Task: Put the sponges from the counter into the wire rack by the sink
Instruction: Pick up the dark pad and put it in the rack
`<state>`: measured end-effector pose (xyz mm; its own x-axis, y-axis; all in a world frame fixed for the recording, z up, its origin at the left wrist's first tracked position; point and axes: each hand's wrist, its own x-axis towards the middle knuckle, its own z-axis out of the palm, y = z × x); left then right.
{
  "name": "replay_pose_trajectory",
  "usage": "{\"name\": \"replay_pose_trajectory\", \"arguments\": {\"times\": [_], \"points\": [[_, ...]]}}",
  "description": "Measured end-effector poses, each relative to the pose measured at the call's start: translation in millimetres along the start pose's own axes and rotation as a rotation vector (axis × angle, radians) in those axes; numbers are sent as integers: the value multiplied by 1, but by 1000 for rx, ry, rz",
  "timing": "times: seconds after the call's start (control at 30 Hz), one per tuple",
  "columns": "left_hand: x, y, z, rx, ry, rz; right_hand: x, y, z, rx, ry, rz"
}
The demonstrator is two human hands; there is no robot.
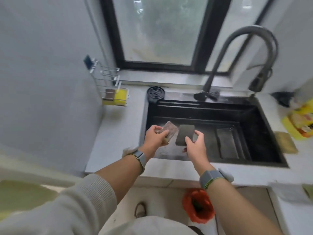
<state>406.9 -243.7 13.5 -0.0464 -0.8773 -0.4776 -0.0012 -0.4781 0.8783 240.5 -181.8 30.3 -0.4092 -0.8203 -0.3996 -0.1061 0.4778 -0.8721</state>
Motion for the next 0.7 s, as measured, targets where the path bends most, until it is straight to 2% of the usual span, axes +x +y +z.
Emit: {"name": "replay_pose_trajectory", "arguments": {"times": [0.1,0.3,0.37,0.57,0.7], "points": [[15,10,-63,-95,83,-39,2,-22,62,-40,-74,-17],[44,28,-137,-279,228,-64,18,-61,132,-118,-202,-72],[56,32,-148,-329,271,-50,30,-72,149,-140,-236,-74],[90,53,-148,-488,257,-67,73,-90,176,-161,-316,-69],[119,75,-141,-555,322,-28,111,-105,189,-88,-347,-28]]}}
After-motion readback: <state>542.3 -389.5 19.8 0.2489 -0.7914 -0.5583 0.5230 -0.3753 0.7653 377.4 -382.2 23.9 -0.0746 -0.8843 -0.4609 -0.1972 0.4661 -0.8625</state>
